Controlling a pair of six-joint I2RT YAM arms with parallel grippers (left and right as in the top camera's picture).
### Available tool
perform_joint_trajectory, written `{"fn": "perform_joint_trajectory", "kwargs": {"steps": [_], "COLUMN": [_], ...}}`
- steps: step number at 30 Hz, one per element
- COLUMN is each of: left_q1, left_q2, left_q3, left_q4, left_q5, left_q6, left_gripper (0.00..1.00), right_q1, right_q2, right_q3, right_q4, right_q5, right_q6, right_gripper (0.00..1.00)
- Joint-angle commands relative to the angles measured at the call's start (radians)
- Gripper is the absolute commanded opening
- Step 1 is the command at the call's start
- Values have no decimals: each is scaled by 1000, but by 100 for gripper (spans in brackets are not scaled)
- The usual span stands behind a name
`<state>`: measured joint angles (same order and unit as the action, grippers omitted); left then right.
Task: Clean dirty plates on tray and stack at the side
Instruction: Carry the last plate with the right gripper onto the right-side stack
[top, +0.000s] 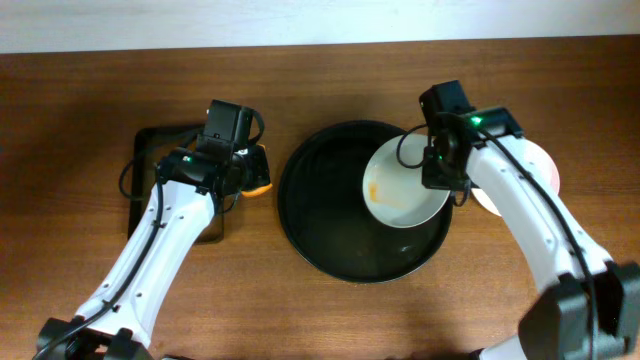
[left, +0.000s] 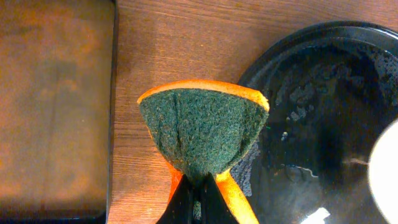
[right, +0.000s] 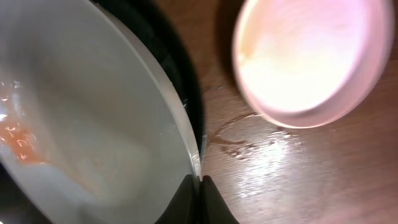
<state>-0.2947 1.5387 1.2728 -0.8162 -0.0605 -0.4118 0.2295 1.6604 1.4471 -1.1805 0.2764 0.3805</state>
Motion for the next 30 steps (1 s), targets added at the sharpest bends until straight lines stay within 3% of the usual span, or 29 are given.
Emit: {"fn": "perform_joint_trajectory", "kwargs": {"steps": [1, 7, 12, 24, 30], "left_q1": [8, 8, 8, 8, 8], "left_q2": [-19, -19, -19, -19, -19], "left_q3": [8, 8, 8, 8, 8], "left_q4": [-1, 0, 0, 0, 0], "left_q5": [-8, -20, -19, -19, -19], "left_q6": [9, 9, 9, 9, 9], "left_gripper": [0, 0, 0, 0, 0], "right_q1": [31, 237, 393, 426, 514], "right_q2": [-84, -106, -106, -106, -106], "right_q3": [12, 12, 12, 12, 12], "right_q4": [-10, -58, -64, -95, -87], "right_q5": [171, 498, 624, 702, 832], "right_q6": [-9, -5, 49, 55, 55], "right_gripper": [4, 4, 4, 4, 4]}}
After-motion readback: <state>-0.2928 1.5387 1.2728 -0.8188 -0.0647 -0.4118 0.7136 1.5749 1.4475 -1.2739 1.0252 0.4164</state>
